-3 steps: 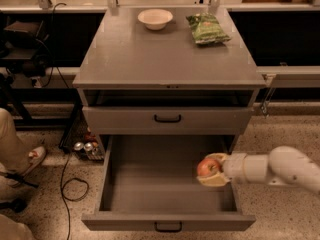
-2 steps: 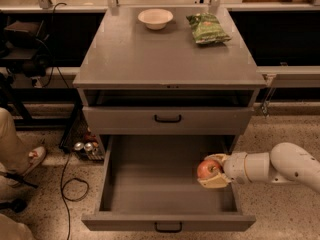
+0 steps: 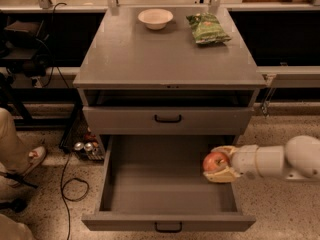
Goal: Pick apple from middle drawer and place on counter
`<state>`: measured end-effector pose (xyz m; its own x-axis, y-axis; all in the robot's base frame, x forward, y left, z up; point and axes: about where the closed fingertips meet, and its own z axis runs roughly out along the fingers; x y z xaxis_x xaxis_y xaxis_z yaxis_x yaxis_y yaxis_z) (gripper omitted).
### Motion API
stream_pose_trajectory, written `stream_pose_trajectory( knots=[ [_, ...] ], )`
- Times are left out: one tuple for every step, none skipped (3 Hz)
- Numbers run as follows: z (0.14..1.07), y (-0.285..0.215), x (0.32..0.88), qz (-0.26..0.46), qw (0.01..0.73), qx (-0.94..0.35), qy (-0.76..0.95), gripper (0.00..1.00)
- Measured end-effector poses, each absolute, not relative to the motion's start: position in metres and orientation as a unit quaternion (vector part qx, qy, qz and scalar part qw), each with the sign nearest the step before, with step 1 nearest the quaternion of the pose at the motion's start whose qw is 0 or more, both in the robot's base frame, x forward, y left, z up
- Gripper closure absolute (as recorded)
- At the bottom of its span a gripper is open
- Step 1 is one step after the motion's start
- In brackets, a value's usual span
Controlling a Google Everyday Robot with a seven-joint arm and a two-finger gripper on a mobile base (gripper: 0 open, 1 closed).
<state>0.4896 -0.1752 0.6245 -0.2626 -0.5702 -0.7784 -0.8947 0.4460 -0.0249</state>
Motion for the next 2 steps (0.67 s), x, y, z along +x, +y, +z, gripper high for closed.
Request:
stream_pose_trajectory(
  knots=[
    [0.72, -0.191, 0.474, 0.171, 0.4, -0.481, 0.761, 1.0],
    [0.812, -0.206, 0.468, 0.124, 0.417, -0.479, 0.762, 1.0]
  ],
)
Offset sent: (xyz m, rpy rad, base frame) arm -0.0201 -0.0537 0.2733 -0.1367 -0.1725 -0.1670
